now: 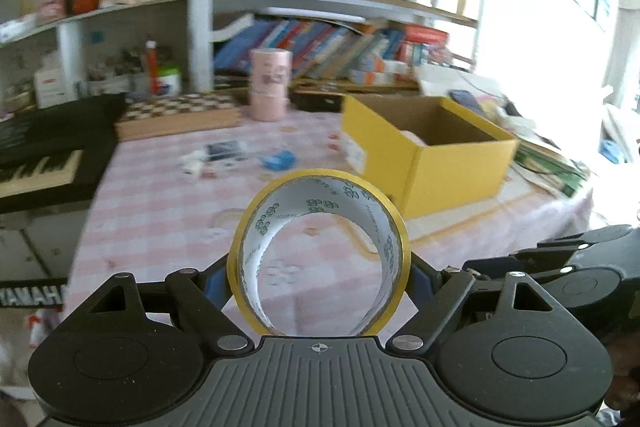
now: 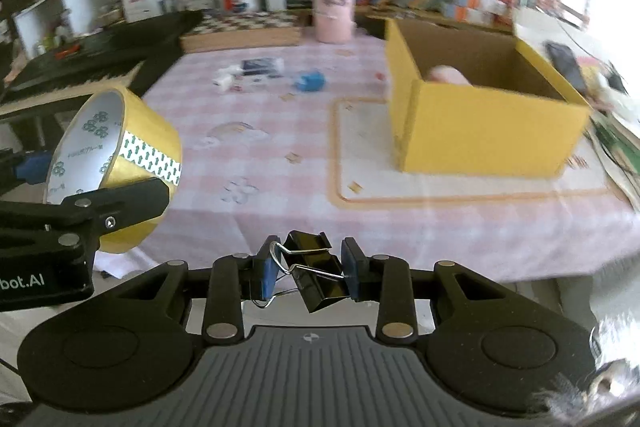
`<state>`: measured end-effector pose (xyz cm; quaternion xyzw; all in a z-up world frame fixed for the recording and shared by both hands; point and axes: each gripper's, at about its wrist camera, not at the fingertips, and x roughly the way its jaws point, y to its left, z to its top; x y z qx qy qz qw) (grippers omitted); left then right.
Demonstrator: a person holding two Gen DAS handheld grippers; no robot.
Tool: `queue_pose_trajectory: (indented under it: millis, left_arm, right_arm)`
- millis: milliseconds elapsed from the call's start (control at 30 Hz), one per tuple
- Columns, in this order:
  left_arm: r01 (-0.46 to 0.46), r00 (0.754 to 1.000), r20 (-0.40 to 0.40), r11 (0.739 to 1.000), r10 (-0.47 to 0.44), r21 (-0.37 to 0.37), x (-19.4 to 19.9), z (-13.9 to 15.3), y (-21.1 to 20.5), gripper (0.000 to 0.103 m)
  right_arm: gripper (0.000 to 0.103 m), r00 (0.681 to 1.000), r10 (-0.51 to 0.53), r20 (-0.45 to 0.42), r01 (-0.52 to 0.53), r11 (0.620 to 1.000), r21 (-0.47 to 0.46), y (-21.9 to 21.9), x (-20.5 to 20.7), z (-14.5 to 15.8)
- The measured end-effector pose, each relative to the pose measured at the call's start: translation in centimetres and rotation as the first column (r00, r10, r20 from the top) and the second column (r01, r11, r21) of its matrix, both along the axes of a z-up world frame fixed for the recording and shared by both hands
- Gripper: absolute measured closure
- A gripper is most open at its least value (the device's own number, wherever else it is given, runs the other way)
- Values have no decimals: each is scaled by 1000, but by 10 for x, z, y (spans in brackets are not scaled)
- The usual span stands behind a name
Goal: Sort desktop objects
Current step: 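Carry the tape roll and binder clip in both grippers over the yellow box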
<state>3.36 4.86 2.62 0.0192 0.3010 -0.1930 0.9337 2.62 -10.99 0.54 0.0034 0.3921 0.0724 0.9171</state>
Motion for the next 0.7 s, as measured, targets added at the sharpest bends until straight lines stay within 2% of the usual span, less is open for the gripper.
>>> queue_pose_trajectory:
  millis: [167, 433, 700]
  left_arm:
    - [104, 995, 4, 995, -104, 3, 3, 1, -27, 18]
    - [215, 976, 19, 976, -215, 19, 5, 0, -61, 18]
    - [272, 962, 12, 961, -273, 42, 15, -1, -96, 18]
  right_arm:
    - [73, 995, -97, -7, 97, 995, 2, -25, -11, -1]
    - [73, 969, -246, 12, 245, 969, 32, -64, -24, -1]
    - [73, 953, -303, -6, 303, 952, 49, -97, -19, -5]
